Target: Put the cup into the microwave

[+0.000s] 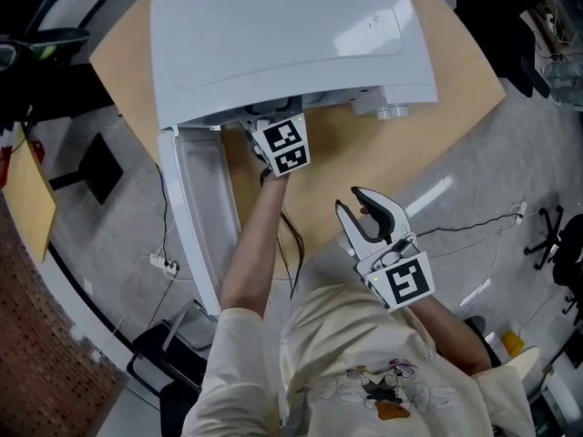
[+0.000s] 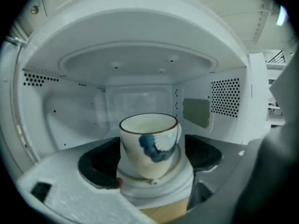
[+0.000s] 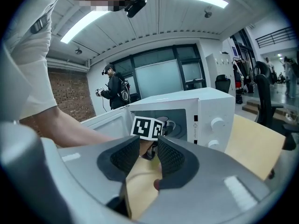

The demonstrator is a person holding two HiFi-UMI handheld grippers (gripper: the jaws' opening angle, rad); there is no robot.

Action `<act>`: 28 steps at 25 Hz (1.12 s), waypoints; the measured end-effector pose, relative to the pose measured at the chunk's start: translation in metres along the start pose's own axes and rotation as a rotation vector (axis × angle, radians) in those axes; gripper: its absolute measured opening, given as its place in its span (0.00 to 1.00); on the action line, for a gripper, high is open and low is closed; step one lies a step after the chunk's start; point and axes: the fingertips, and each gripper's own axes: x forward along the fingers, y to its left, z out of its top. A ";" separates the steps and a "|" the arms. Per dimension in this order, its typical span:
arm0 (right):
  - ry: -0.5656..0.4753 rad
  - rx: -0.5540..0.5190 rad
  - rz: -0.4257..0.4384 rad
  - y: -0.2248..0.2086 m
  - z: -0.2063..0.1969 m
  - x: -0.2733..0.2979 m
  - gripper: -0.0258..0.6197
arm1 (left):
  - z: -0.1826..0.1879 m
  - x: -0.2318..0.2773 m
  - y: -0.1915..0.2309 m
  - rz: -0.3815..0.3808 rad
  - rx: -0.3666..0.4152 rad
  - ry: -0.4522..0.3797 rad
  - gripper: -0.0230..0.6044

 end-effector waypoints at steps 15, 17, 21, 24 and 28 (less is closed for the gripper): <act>-0.060 -0.040 0.085 -0.008 0.027 -0.032 0.18 | 0.057 -0.230 -0.036 0.029 -0.060 -0.053 0.04; -0.077 -0.056 0.098 -0.005 0.033 -0.033 0.12 | 0.063 -0.259 -0.046 0.010 -0.092 -0.038 0.04; -0.092 -0.084 0.131 0.007 0.039 -0.037 0.06 | 0.066 -0.319 -0.060 -0.001 -0.134 -0.009 0.04; -0.087 -0.091 0.148 0.016 0.037 -0.041 0.05 | 0.067 -0.343 -0.067 -0.017 -0.158 -0.005 0.04; -0.080 -0.083 0.159 0.020 0.031 -0.043 0.05 | 0.074 -0.344 -0.071 -0.041 -0.171 -0.029 0.04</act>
